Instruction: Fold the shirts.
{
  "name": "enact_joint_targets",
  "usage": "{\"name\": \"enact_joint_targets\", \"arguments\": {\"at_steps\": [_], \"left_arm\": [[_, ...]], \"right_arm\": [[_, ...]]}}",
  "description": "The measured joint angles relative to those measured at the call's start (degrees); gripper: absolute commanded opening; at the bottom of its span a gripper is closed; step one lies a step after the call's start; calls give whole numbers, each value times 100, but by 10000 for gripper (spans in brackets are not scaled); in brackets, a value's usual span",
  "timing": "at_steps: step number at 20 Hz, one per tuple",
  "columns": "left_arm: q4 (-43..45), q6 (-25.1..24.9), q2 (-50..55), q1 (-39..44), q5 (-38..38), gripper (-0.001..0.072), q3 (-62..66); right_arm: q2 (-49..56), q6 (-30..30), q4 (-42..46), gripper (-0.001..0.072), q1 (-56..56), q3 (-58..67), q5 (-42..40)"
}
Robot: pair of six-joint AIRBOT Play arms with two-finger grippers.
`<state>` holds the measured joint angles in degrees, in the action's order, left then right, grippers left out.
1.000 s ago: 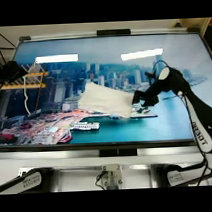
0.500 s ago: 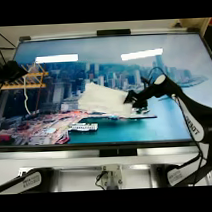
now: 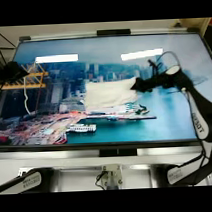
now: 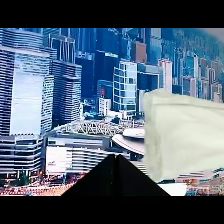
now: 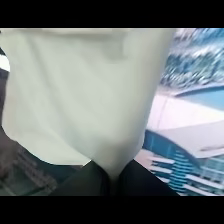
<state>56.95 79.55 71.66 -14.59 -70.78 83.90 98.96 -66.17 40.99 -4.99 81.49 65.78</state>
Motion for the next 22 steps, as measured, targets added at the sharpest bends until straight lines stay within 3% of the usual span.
{"name": "enact_joint_targets", "arguments": {"at_steps": [6, 10, 22], "left_arm": [[4, 22, 0, 92, -282, 34, 0], [4, 22, 17, 282, -339, 34, 0], [4, 26, 22, 654, -361, 34, 0]], "right_arm": [[-734, -507, 1296, 58, -2114, 236, 822], [-1281, -925, 1980, 58, -3672, -238, 1137], [-2981, -1519, 2796, 59, -6664, -3838, 157]]}}
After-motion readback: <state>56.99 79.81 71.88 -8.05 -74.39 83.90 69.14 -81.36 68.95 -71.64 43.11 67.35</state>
